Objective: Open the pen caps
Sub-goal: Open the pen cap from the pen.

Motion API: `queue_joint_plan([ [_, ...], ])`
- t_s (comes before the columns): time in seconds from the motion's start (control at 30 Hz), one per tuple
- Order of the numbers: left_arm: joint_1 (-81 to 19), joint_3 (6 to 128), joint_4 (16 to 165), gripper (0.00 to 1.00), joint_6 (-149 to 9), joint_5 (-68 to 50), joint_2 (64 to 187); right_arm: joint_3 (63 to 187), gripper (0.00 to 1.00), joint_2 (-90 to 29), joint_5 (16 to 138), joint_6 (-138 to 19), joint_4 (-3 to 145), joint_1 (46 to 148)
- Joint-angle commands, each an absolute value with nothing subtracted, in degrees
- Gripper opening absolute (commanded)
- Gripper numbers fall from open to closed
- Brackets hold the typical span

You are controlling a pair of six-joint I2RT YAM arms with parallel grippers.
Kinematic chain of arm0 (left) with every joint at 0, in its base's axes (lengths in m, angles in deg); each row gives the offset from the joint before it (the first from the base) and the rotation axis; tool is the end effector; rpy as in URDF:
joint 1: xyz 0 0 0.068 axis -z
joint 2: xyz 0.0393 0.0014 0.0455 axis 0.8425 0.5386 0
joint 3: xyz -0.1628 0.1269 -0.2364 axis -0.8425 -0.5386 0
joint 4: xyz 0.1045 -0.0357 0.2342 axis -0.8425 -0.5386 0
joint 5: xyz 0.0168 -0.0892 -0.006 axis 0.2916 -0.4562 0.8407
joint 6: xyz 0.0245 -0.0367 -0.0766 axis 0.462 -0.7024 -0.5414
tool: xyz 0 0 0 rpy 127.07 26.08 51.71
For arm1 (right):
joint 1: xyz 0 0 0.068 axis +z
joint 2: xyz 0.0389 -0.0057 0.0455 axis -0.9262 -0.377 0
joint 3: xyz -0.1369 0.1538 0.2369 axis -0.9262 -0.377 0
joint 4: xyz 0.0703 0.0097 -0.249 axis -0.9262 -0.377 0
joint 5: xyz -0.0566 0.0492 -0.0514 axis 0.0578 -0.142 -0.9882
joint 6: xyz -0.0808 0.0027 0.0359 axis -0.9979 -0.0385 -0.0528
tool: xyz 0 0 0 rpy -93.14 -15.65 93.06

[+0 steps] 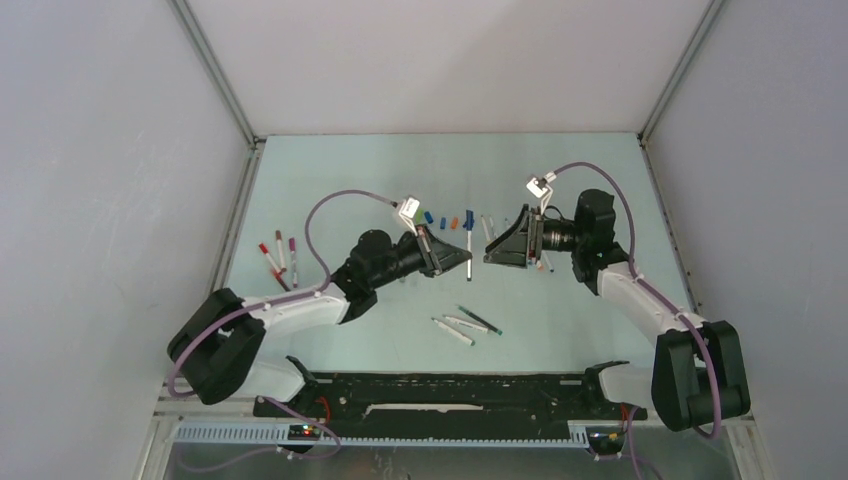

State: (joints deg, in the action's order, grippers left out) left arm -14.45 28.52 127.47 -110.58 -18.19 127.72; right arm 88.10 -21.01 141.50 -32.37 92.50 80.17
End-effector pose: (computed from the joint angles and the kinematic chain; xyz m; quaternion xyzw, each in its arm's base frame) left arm 0.2165 -0.2340 0.2777 0.0428 0.7319 -0.5718 0.3681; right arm 0.2348 0.1276 0.3036 -0.2472 0.6860 0.6177 0.2946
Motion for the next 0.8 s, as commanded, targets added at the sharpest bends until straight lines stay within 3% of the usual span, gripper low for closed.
queue_joint_plan([
  [0.0, -12.1, 33.2, 133.3, 0.02, -111.8, -16.3, 130.1, 87.6, 0.69, -21.4, 139.3, -25.4, 96.7, 79.5],
  [0.47, -8.4, 36.4, 134.4, 0.03, -112.0, -14.9, 133.8, 85.9, 0.59, -20.9, 136.1, -18.0, 100.0, 77.4],
  [0.63, -7.4, 37.7, 134.3, 0.03, -112.0, -14.9, 134.5, 85.9, 0.53, -21.6, 137.0, -17.0, 101.0, 77.3],
  [0.77, -7.0, 38.2, 134.0, 0.03, -111.9, -14.7, 134.9, 85.9, 0.42, -21.9, 137.5, -16.9, 101.4, 77.4],
])
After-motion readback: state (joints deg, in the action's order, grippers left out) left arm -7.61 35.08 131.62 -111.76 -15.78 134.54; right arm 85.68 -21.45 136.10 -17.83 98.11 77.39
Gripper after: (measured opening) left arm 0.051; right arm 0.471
